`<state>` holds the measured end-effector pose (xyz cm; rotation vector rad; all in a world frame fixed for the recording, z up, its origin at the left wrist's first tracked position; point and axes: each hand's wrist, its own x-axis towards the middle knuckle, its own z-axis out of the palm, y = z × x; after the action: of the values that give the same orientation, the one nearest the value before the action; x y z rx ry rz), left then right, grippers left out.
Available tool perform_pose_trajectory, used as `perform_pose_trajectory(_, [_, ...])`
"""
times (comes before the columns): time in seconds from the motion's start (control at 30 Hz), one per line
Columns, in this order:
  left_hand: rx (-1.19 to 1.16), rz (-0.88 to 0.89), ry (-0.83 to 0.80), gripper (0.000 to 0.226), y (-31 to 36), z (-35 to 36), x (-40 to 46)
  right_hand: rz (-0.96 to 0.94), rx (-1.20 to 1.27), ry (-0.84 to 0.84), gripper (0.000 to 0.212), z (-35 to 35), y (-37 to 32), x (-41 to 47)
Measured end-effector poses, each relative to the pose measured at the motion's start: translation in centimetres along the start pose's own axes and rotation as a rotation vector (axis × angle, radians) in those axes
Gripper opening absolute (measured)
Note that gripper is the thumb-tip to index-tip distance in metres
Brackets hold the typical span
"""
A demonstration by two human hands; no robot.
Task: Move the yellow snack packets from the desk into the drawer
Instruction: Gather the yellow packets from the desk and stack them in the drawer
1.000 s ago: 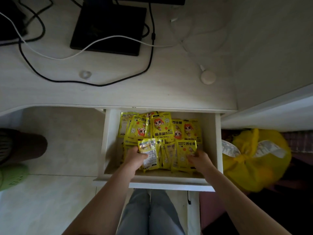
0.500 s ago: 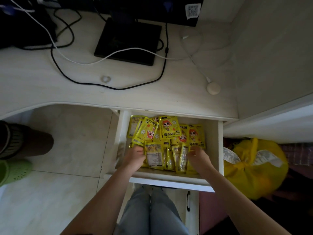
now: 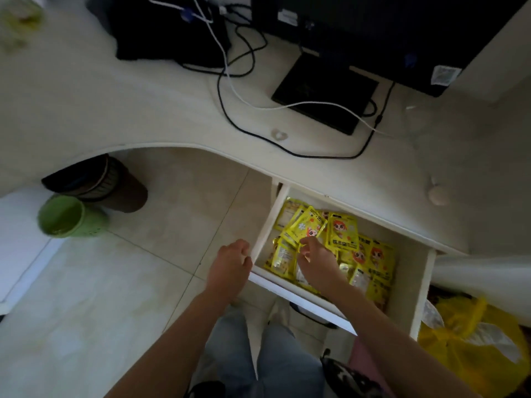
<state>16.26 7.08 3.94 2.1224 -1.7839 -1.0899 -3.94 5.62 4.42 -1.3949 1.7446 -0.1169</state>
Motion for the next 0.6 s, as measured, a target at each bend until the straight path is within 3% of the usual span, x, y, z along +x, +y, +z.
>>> perform_pose_trajectory(0.3, [0.008, -0.131, 0.231, 0.029, -10.4, -7.9, -1.9, -0.206, -0.114, -0.114, 0.029, 6.4, -12.6, 2.3])
perform_pose_trajectory(0.6, [0.051, -0.171, 0.417, 0.027, -20.9, -19.2, -0.4, -0.292, -0.170, -0.150, 0.029, 13.1, -25.9, 5.4])
